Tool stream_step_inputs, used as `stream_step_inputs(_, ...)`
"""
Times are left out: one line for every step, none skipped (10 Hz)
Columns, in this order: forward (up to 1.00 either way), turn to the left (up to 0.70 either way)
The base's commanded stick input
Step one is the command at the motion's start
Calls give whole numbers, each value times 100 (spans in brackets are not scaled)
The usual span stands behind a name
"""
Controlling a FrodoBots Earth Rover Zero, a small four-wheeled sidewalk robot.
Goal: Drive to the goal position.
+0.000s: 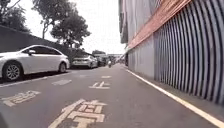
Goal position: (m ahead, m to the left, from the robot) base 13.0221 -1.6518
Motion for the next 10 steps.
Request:
stream_step_inputs(45,0)
stream_step_inputs(45,0)
stream_step_inputs(45,0)
stream_step_inputs(45,0)
stream_step_inputs(45,0)
stream_step_inputs(45,0)
stream_step_inputs(45,0)
stream_step_inputs(45,0)
stream_step_inputs(45,-1)
stream_step_inputs(45,-6)
